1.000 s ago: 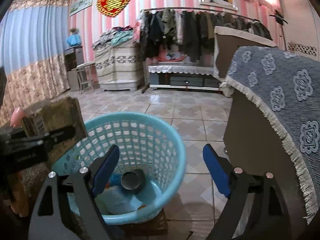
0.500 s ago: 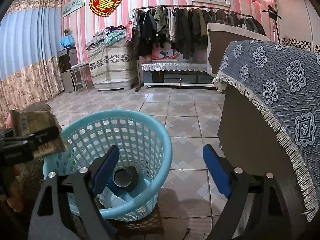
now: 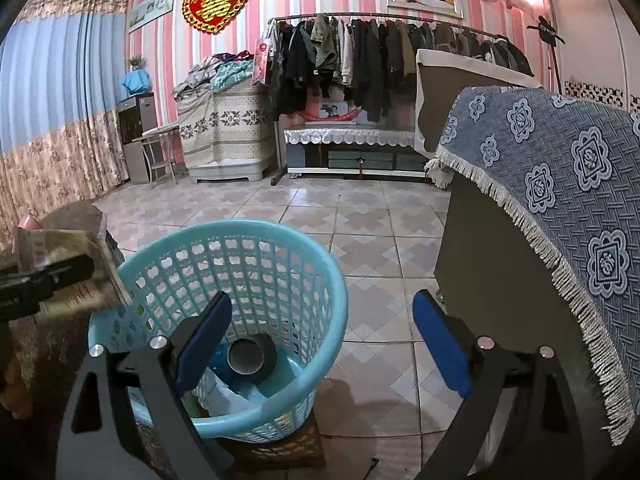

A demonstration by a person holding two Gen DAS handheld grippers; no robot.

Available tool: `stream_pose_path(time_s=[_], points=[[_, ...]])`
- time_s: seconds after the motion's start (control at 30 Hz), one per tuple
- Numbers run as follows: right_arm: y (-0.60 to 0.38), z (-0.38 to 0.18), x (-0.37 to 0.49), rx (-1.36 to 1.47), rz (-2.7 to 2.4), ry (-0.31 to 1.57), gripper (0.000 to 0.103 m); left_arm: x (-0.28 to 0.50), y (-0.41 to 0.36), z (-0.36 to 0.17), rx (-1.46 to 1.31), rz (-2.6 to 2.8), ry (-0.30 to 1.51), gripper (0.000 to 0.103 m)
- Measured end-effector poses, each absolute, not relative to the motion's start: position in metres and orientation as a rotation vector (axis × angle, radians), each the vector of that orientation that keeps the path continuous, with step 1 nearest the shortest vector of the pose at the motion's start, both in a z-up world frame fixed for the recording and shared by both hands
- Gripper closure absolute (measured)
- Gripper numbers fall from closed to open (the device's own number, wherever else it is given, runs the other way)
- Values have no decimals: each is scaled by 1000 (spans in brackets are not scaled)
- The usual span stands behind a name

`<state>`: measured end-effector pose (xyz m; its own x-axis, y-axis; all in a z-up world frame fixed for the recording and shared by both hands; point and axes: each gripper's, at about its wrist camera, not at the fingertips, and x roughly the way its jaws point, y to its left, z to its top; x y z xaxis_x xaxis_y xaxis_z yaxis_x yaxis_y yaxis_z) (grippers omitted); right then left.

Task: Collect trash
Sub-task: 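Lower the snack bag into the basket and open the left tool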

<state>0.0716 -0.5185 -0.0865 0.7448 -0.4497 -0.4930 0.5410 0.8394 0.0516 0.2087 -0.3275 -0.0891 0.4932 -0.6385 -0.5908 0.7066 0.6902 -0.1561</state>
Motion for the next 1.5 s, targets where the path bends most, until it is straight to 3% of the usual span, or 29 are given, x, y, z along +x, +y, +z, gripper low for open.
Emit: stream_pose_path(time_s=[0.07,0.1,0.13,0.3,0.37,0.4,0.43,0.7,0.8,0.93,1.1,1.4,1.5], points=[[-521,-86,70,205,-548,483,13,206,-330,-91,123,-846,681,75],[-522,-86,69,207,-548,481,13,204,-331,-91,128,-856,679,91],[-523,-87,69,212,-547,478,13,203,-335,-90,134,-867,675,97],[-526,-90,64,232,-549,475,13,203,-363,-89,171,-885,680,97],[-529,-90,61,240,-553,470,13,204,-371,-91,184,-882,705,73],[-531,-89,59,244,-558,466,13,204,-372,-91,179,-877,704,48],[-532,-89,58,248,-562,463,13,203,-372,-90,175,-870,693,37],[-537,-91,56,268,-568,461,13,196,-360,-88,156,-898,680,21],[-535,-90,58,254,-564,464,13,196,-350,-92,131,-979,712,19],[-536,-92,59,261,-564,472,13,199,-335,-94,72,-1070,750,6],[-537,-93,60,259,-567,473,13,195,-333,-82,23,-1205,750,6],[-551,-91,50,296,-594,455,13,177,-382,-58,476,-1216,634,5],[-556,-88,49,304,-596,449,13,175,-386,-54,503,-1285,643,5]])
